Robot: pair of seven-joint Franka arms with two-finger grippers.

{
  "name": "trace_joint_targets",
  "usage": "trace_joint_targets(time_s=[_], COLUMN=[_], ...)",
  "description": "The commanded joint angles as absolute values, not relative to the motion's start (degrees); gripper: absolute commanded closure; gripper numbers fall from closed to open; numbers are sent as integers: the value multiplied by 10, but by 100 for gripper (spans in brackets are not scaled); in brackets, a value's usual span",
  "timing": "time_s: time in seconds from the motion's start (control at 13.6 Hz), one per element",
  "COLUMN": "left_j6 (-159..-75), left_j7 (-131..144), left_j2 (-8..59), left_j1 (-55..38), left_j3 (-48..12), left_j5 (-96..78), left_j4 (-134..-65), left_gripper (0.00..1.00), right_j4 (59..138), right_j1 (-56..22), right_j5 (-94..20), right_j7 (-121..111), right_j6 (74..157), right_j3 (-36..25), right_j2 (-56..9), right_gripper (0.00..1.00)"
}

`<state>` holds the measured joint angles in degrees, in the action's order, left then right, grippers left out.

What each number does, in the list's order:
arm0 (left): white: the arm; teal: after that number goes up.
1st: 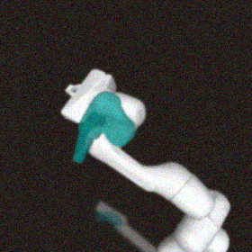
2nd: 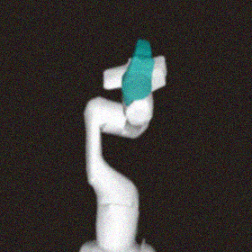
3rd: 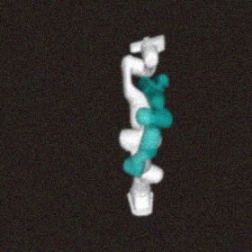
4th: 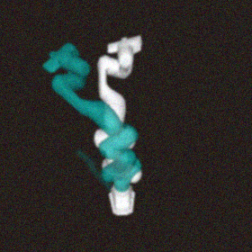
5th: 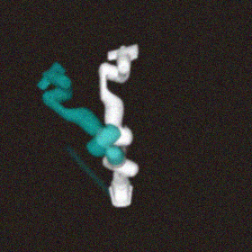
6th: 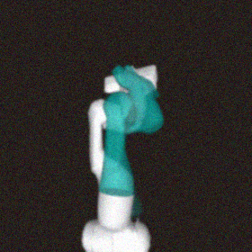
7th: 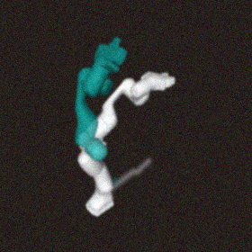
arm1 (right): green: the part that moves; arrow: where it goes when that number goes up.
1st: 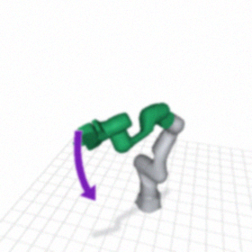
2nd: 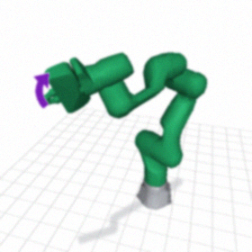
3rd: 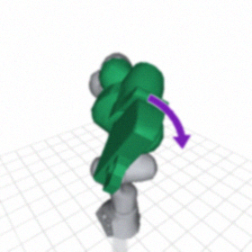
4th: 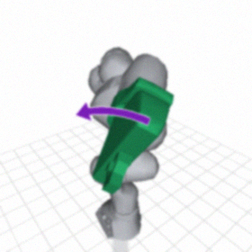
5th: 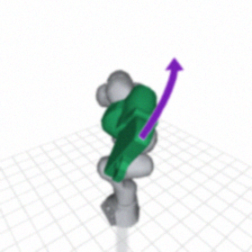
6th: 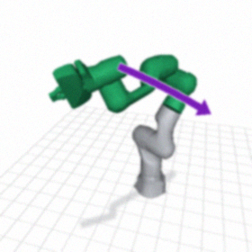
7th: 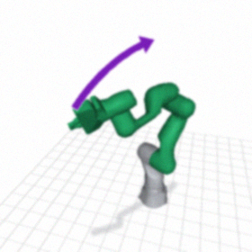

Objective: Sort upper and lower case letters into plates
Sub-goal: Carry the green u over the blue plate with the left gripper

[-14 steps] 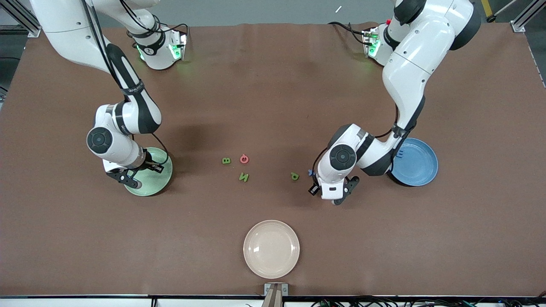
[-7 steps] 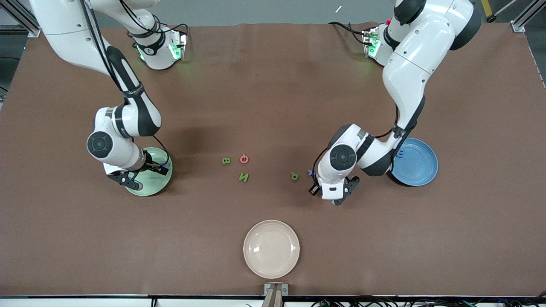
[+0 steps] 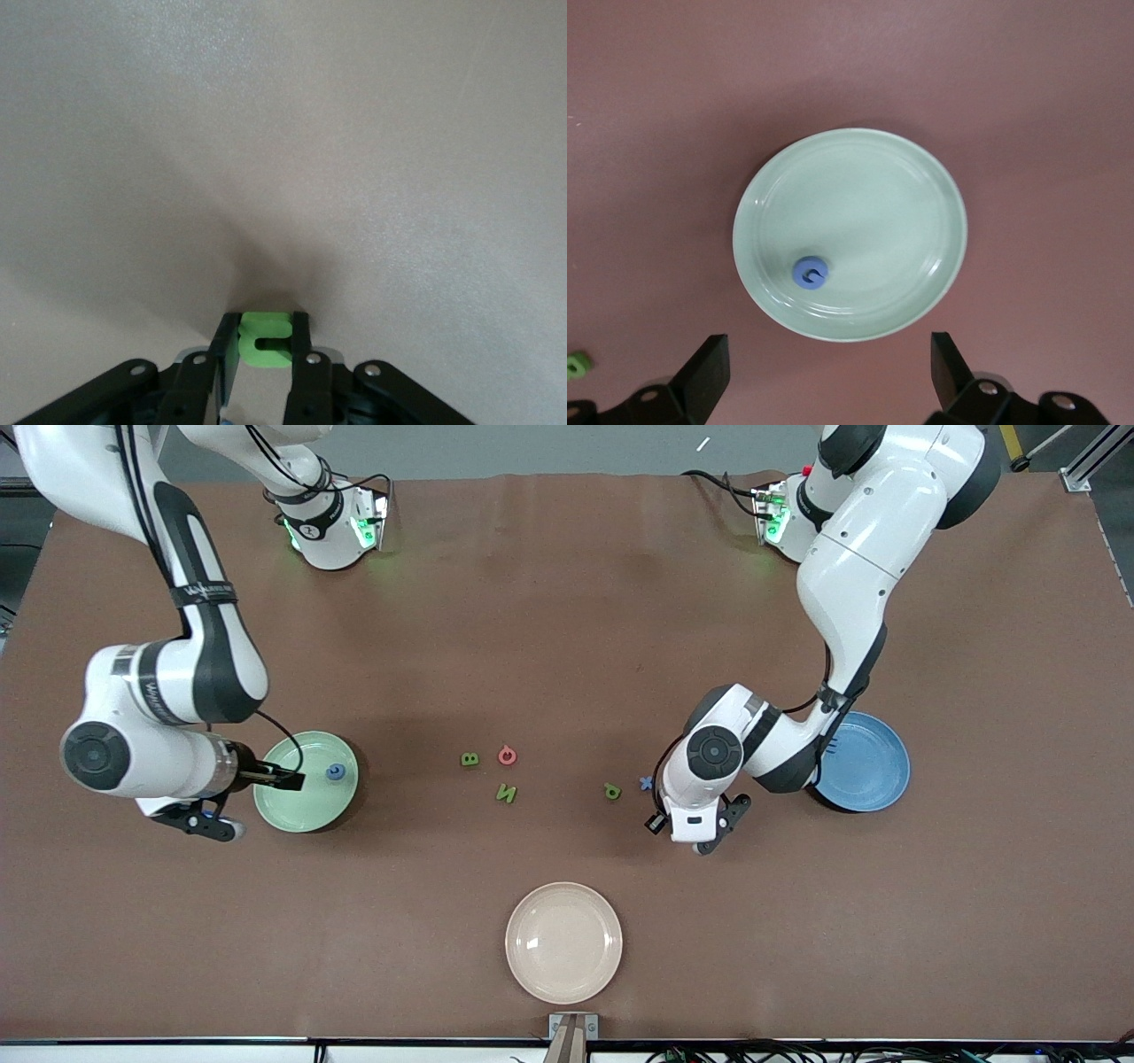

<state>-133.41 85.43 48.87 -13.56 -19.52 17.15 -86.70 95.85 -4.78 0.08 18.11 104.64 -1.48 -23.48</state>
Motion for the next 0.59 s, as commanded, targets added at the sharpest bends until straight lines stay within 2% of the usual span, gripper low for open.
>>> trace_joint_targets(time_s=[0.0, 0.15, 0.51], left_j6=[-1336, -1327, -1231], left_j7=[856, 849, 706], left_j2=[490, 477, 406], left_j1=[-135, -131, -83], left_j3=[-190, -190, -212], left_j5=[188, 189, 187], left_j4=[-860, -865, -920], left_gripper=[87, 89, 90], right_j4=[903, 868, 784], right_j1=[-26, -9, 32], right_j5=[30, 33, 34], right_j7=[115, 55, -6], right_j6=[972, 929, 857], right_j3=[-7, -7, -7], right_j2=[-223, -209, -206], right_gripper=[0, 0, 0])
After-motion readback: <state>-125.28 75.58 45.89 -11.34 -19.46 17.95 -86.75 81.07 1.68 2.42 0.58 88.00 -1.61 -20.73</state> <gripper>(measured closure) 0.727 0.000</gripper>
